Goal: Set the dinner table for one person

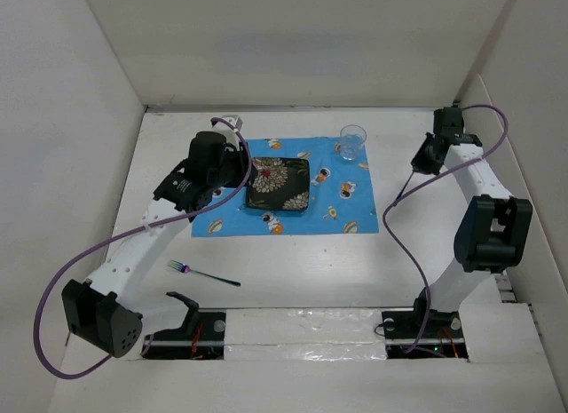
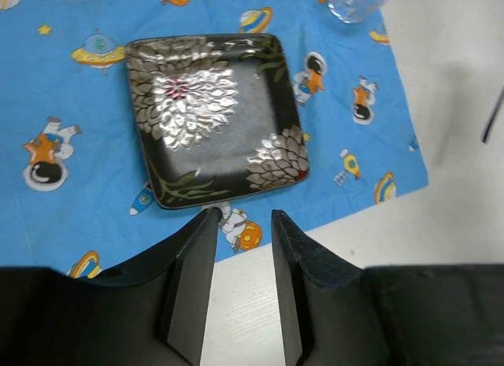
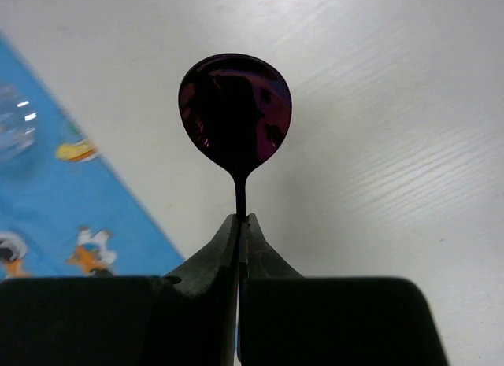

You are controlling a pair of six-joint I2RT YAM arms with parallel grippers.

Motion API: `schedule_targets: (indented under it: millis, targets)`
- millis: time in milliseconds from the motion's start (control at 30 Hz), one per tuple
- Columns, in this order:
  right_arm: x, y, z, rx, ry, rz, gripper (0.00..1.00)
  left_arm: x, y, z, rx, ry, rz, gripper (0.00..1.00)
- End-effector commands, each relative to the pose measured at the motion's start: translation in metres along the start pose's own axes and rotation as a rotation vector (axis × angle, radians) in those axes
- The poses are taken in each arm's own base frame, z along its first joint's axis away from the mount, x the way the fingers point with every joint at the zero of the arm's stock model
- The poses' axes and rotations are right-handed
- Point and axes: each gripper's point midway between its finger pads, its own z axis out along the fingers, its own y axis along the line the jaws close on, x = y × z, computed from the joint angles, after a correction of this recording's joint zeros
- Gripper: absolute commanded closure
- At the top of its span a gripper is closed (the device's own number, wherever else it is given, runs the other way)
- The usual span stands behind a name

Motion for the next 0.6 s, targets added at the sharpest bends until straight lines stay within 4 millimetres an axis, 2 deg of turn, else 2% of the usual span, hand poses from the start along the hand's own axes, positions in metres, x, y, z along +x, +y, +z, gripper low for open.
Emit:
schedule_targets:
  millis: [0, 33, 67, 133, 167, 267, 333, 367, 400, 433, 467, 500, 567]
  targets:
    - [0.007, 0.062, -0.052, -0.22, -0.026, -0.144, 1.0, -0.015, 0.018, -0.004, -0.133, -0.048, -0.062, 0.7]
    - [0.029, 0.088, -0.062, -0.297, 0.011, -0.215, 1.0, -0.015, 0.026, -0.005, -0.175, -0.055, -0.123, 0.71]
    - [0.041, 0.102, -0.068, -0.344, 0.031, -0.261, 1.0, -0.01, 0.036, -0.008, -0.22, -0.04, -0.157, 0.73]
    - [0.068, 0.122, -0.077, -0.393, 0.087, -0.356, 1.0, -0.011, 0.055, -0.014, -0.291, -0.059, -0.257, 0.74]
    - [0.089, 0.139, -0.085, -0.429, 0.113, -0.428, 1.0, -0.006, 0.061, -0.016, -0.323, -0.048, -0.288, 0.74]
    - [0.121, 0.168, -0.091, -0.487, 0.158, -0.541, 1.0, 0.003, 0.077, -0.027, -0.419, -0.053, -0.367, 0.71]
    - [0.124, 0.183, -0.087, -0.507, 0.154, -0.55, 1.0, 0.011, 0.083, -0.032, -0.46, -0.047, -0.402, 0.67]
    - [0.13, 0.185, -0.074, -0.494, 0.181, -0.55, 1.0, 0.022, 0.086, -0.032, -0.484, -0.017, -0.424, 0.65]
    - [0.134, 0.192, -0.071, -0.509, 0.191, -0.55, 1.0, 0.029, 0.087, -0.033, -0.49, 0.003, -0.43, 0.65]
    - [0.13, 0.203, -0.069, -0.537, 0.178, -0.538, 1.0, 0.038, 0.09, -0.034, -0.51, 0.032, -0.435, 0.65]
    - [0.135, 0.205, -0.054, -0.518, 0.205, -0.534, 1.0, 0.047, 0.092, -0.033, -0.526, 0.054, -0.447, 0.65]
    - [0.138, 0.21, -0.049, -0.514, 0.212, -0.534, 1.0, 0.053, 0.096, -0.034, -0.542, 0.069, -0.464, 0.65]
    - [0.132, 0.216, -0.037, -0.484, 0.194, -0.517, 1.0, 0.07, 0.102, -0.038, -0.569, 0.11, -0.487, 0.64]
